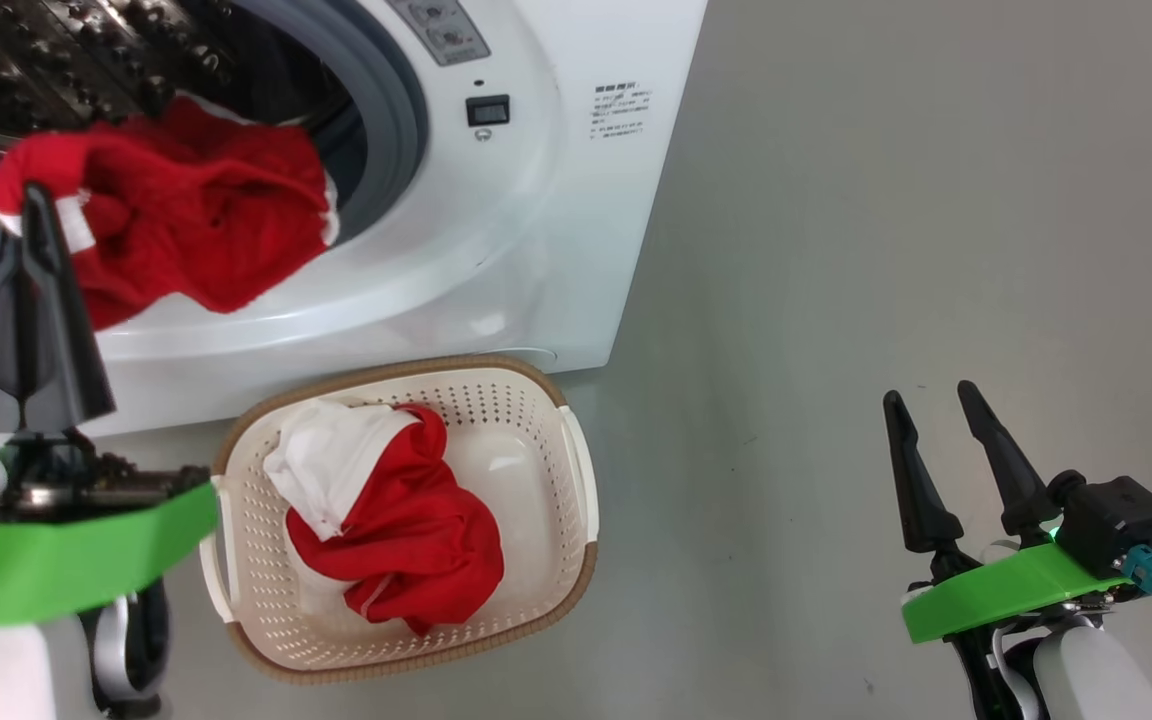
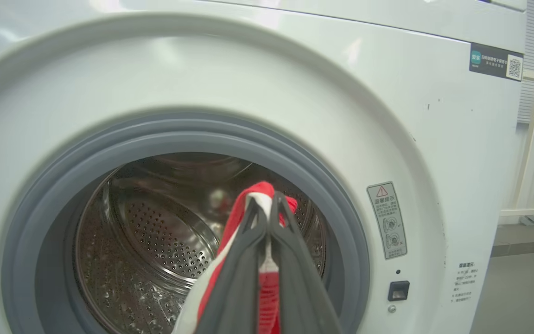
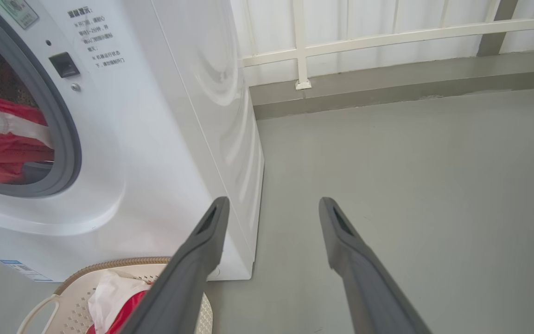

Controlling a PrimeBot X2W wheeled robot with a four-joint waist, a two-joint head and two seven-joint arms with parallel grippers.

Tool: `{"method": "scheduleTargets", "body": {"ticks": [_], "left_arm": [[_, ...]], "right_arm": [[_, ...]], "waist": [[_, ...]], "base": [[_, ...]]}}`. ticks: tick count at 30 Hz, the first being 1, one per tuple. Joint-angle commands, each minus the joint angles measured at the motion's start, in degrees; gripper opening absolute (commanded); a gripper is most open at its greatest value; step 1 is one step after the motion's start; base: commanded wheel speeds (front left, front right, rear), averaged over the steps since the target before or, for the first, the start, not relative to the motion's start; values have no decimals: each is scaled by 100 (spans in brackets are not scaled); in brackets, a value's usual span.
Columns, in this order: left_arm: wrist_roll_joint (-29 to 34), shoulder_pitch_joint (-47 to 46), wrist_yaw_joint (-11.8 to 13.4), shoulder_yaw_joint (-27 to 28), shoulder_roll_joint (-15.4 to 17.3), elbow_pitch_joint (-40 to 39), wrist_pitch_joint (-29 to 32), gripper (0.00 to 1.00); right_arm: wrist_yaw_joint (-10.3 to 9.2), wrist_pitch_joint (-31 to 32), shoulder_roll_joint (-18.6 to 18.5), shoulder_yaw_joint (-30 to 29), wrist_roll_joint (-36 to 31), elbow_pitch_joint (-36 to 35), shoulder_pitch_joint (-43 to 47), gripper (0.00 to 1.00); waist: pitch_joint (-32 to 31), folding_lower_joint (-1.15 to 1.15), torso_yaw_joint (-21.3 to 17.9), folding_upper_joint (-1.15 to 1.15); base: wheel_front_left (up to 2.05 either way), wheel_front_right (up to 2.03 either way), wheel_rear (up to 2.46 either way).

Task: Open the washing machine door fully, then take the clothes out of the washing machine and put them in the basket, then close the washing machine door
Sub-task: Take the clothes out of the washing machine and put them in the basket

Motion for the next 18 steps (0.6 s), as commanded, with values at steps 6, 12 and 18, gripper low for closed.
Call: {"method": "scheduleTargets", "body": {"ticks": [6,12,18], "left_arm": [[-23,244,231,-67,103,-567,-27,0],[-95,425,244,-216,102,190,-27,0],[-321,466,172,-303,102,1273,-27,0]], "right_arm": [[36,-36,-47,125,-33,-118,56,100],[36,-36,-47,177,-6,-96,41,100],[36,-36,-47,245,50,-107,14,100]], "waist": [[41,0,-32,0],[67,0,-90,0],[164,0,-165,0]], "base": [[0,0,0],[0,0,0],[0,0,0]]}}
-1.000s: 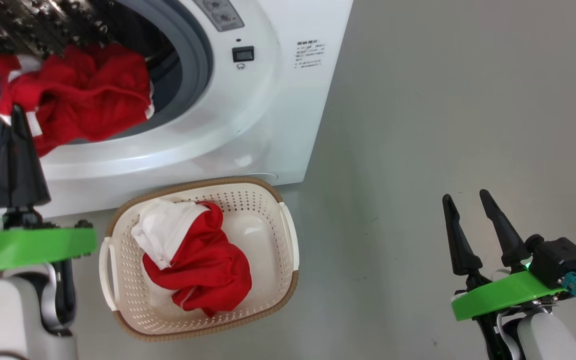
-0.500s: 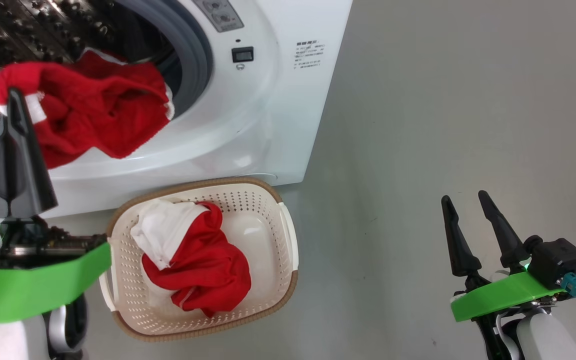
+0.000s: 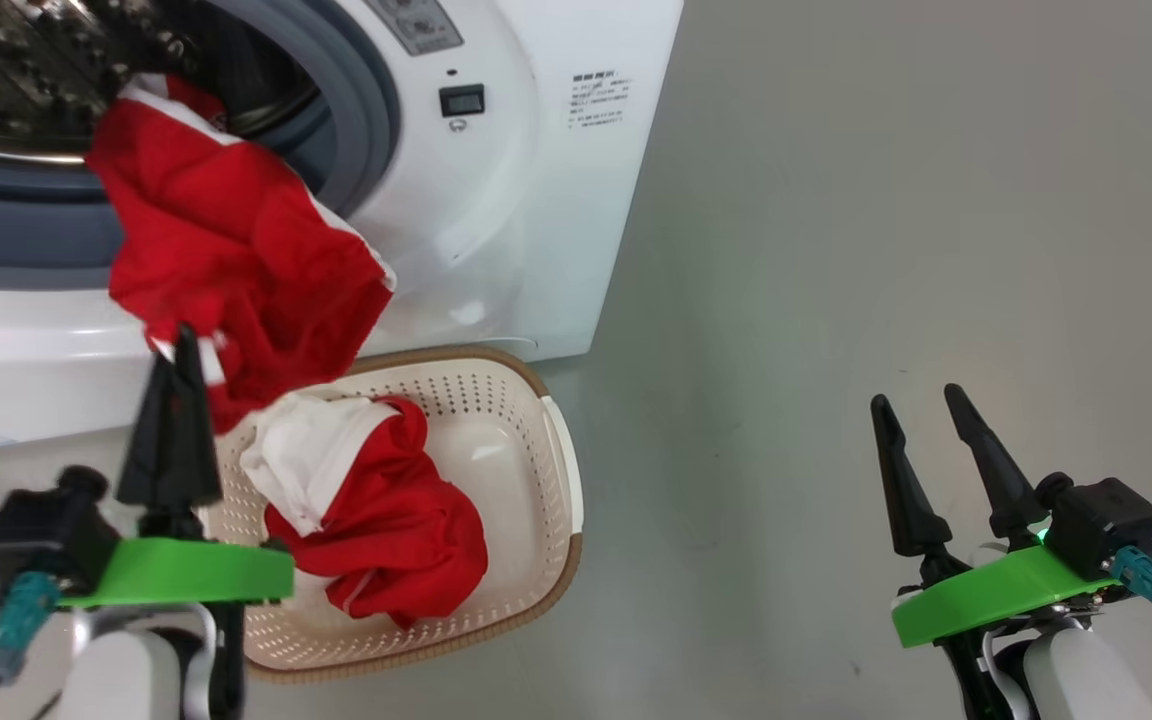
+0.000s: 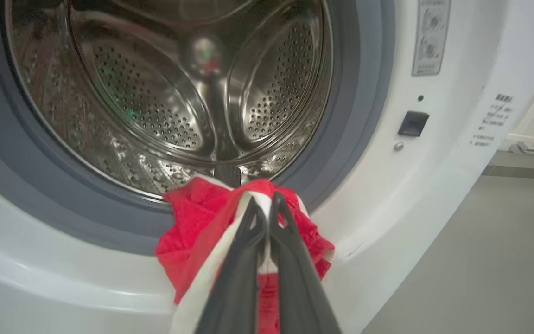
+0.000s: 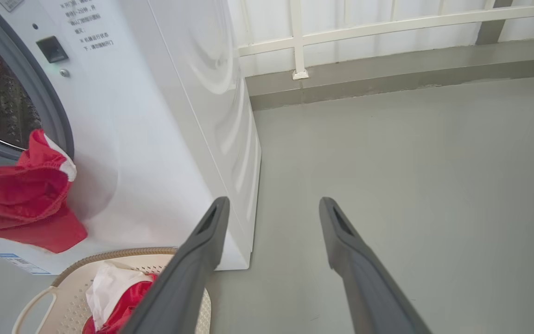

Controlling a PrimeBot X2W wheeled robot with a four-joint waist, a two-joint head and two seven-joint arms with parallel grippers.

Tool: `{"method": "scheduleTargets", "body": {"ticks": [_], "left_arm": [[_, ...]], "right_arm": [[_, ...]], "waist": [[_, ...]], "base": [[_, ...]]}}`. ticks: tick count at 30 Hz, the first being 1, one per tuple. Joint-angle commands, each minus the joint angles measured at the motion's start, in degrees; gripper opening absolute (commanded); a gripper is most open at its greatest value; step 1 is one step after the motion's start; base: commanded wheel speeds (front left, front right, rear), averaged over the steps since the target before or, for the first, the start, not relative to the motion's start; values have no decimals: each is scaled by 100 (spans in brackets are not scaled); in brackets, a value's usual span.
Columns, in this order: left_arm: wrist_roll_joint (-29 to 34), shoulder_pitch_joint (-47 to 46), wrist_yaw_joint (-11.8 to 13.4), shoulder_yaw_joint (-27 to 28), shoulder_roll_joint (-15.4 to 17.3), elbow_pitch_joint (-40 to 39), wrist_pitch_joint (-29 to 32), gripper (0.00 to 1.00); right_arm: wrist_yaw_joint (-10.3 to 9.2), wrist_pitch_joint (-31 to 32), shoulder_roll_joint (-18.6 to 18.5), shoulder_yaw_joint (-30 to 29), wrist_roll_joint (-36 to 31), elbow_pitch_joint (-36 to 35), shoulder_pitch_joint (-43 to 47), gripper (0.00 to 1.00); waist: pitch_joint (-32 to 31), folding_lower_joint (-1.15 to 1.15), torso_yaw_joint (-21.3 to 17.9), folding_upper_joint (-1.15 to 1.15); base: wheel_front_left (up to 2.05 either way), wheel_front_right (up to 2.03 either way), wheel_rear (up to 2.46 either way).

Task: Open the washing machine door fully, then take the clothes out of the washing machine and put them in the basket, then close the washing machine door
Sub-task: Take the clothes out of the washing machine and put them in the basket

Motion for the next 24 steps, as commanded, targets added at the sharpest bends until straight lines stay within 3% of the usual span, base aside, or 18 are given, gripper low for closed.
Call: {"method": "scheduleTargets", "body": {"ticks": [1,11,15,24], "left_arm": [[-39,49,-31,130,100,3,-28,0],[266,-612,-366,105,216,1889,-28,0],[354,-1005,-400,173,313,2506,-28,7],[591,-1827,-402,266,499,3689,-28,4]], "right_arm": [[36,-36,-47,156,16,-124,7,100],[36,-36,-47,143,143,-195,-196,100],[36,-36,-47,165,208,-233,-320,100],[36,-36,-47,238,316,-270,-475,100]], "waist": [[70,0,-32,0],[666,0,-142,0],[905,0,-217,0],[1216,0,-384,0]], "base": [[0,0,0],[0,0,0],[0,0,0],[0,0,0]]}}
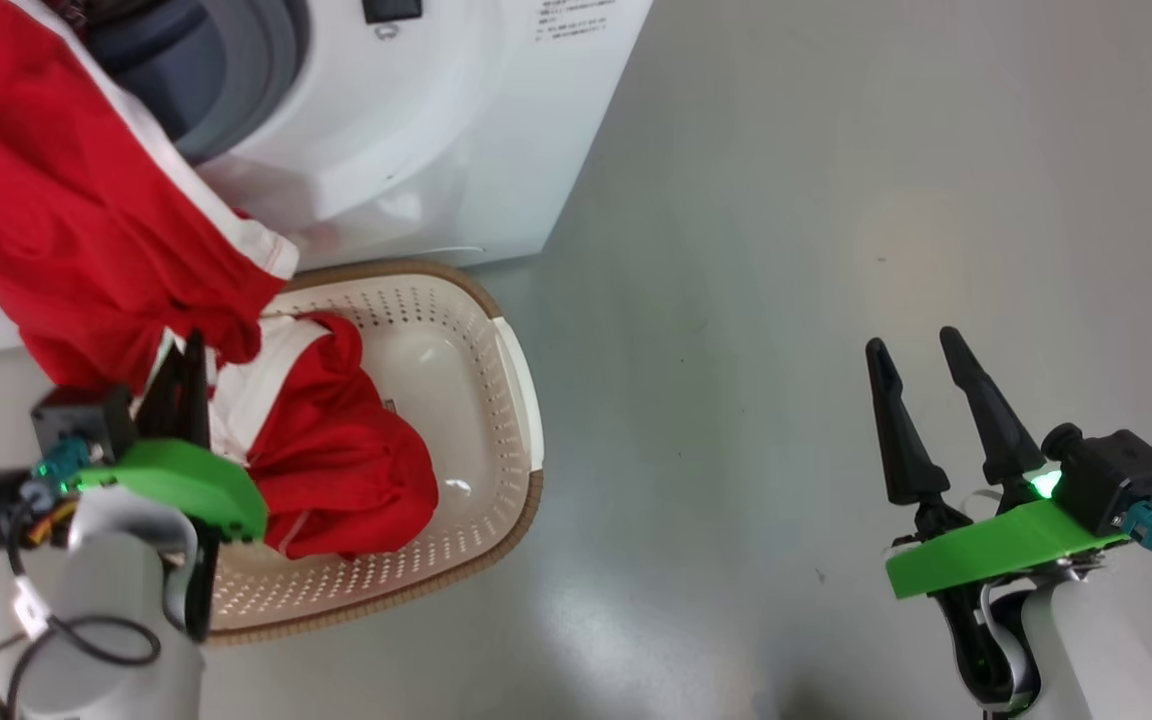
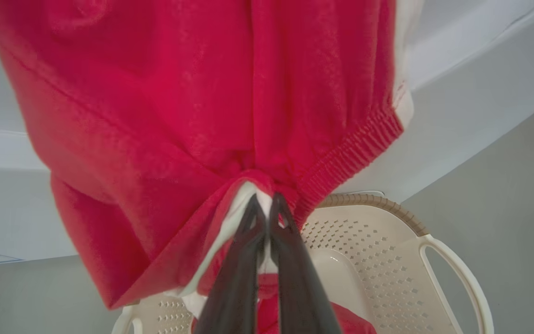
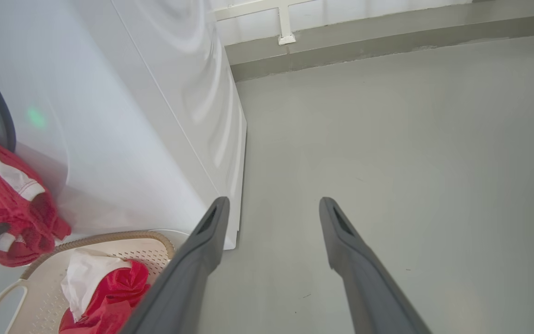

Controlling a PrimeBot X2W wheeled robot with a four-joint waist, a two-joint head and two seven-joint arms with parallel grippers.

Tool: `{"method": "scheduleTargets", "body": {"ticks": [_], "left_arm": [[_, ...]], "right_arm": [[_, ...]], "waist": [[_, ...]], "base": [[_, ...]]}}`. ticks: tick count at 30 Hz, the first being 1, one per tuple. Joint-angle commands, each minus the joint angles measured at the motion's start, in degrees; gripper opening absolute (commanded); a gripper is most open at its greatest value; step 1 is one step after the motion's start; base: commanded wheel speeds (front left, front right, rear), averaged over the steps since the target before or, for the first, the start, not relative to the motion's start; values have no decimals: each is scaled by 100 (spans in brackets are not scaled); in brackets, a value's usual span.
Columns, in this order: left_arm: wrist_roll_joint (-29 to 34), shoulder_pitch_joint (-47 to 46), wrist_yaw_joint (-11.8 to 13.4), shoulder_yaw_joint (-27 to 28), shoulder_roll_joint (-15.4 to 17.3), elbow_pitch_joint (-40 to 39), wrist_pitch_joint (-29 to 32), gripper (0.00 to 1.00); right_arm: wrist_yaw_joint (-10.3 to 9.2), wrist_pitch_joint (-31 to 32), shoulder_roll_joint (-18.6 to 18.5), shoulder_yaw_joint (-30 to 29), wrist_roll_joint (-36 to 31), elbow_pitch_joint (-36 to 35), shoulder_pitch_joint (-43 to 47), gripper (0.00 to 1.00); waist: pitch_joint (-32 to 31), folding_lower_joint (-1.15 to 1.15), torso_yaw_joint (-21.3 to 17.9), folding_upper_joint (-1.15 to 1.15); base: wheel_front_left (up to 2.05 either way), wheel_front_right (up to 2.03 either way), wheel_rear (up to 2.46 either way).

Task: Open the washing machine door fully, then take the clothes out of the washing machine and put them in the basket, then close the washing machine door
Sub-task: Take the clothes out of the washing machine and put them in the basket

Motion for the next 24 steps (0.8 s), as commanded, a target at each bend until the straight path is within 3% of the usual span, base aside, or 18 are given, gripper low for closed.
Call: {"method": "scheduleTargets", "body": {"ticks": [1,6,11,13,14,15,24], "left_arm": [[110,-175,11,185,211,65,-29,7],[155,-399,73,236,226,262,-29,17],[172,-493,84,309,232,298,-29,48],[169,-479,80,337,212,252,-29,71],[173,-461,77,339,193,233,-29,88],[172,-443,73,344,174,207,-29,97],[180,-161,12,278,10,-223,-29,100]], "right_arm": [[36,-37,-48,127,63,-153,-85,100],[36,-37,-48,109,61,-163,-101,100],[36,-37,-48,72,49,-163,-113,100],[36,-37,-48,47,34,-157,-110,100],[36,-37,-48,36,25,-152,-106,100],[36,-37,-48,29,16,-146,-102,100],[36,-37,-48,-32,-110,-109,-74,100]], "waist": [[119,0,-72,0],[169,0,-86,0],[175,0,-72,0],[153,0,-44,0],[135,0,-24,0],[118,0,-5,0],[-83,0,215,0]], "base": [[0,0,0],[0,0,0],[0,0,0],[0,0,0],[0,0,0],[0,0,0],[0,0,0]]}}
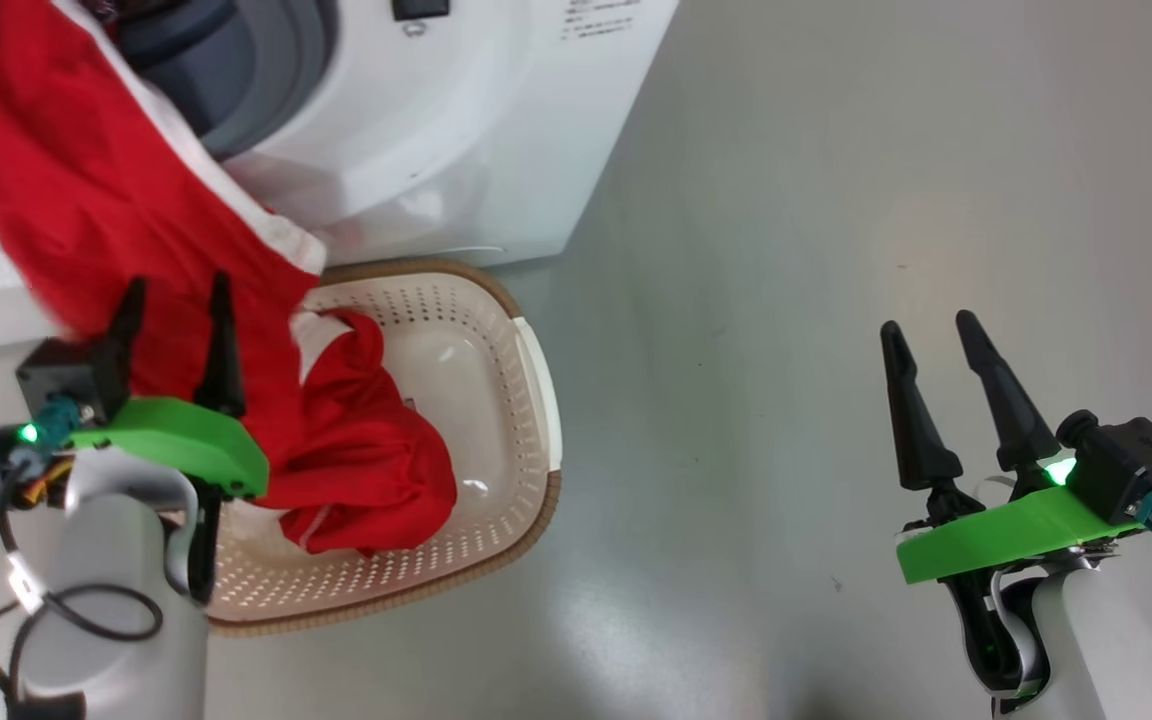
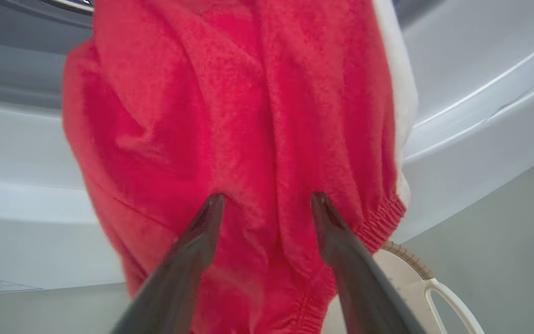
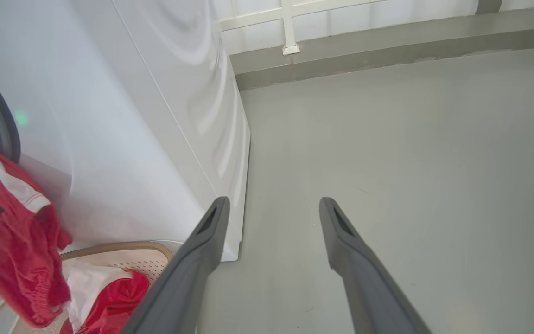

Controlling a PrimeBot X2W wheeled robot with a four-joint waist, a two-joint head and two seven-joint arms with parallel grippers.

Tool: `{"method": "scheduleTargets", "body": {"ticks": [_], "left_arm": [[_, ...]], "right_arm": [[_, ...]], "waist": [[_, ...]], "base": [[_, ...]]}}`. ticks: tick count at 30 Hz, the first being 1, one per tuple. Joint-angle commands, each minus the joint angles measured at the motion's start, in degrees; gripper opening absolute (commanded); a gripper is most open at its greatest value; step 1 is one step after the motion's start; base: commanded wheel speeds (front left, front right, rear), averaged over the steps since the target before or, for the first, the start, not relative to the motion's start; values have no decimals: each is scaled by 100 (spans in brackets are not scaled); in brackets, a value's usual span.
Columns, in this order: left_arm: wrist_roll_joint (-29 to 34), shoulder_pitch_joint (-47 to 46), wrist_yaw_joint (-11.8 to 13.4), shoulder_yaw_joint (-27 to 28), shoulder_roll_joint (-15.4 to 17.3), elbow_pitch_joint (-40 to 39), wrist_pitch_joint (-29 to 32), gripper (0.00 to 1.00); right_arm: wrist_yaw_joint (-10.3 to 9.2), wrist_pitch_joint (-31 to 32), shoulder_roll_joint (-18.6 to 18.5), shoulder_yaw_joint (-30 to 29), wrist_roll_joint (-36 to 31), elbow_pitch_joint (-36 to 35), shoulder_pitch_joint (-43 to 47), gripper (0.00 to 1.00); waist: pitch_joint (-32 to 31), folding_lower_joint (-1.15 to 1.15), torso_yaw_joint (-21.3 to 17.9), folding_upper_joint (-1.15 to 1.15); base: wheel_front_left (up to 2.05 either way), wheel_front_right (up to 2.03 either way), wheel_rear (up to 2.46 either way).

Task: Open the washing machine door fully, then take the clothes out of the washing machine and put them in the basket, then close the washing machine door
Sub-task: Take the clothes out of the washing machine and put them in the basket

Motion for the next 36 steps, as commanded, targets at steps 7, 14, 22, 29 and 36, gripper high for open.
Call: {"method": "scheduleTargets", "body": {"ticks": [7,14,22,29,36], "left_arm": [[93,667,-56,32,55,-816,-29,100],[-9,1233,-63,184,-26,-1498,-29,100],[59,1901,-38,219,-65,-2173,-29,100],[-267,2543,147,228,-78,-2774,-29,100],[-510,2757,315,111,-80,-3058,-29,100]], "right_arm": [[36,-37,-48,64,-188,-80,94,100],[36,-37,-48,47,-337,-23,224,100],[36,-37,-48,38,-451,6,359,100],[36,-37,-48,9,-495,7,453,100],[36,-37,-48,-47,-485,-43,475,100]], "waist": [[-259,0,217,0],[-516,0,360,0],[-756,0,425,0],[-862,0,411,0],[-816,0,430,0]], "base": [[0,0,0],[0,0,0],[0,0,0],[0,0,0],[0,0,0]]}}
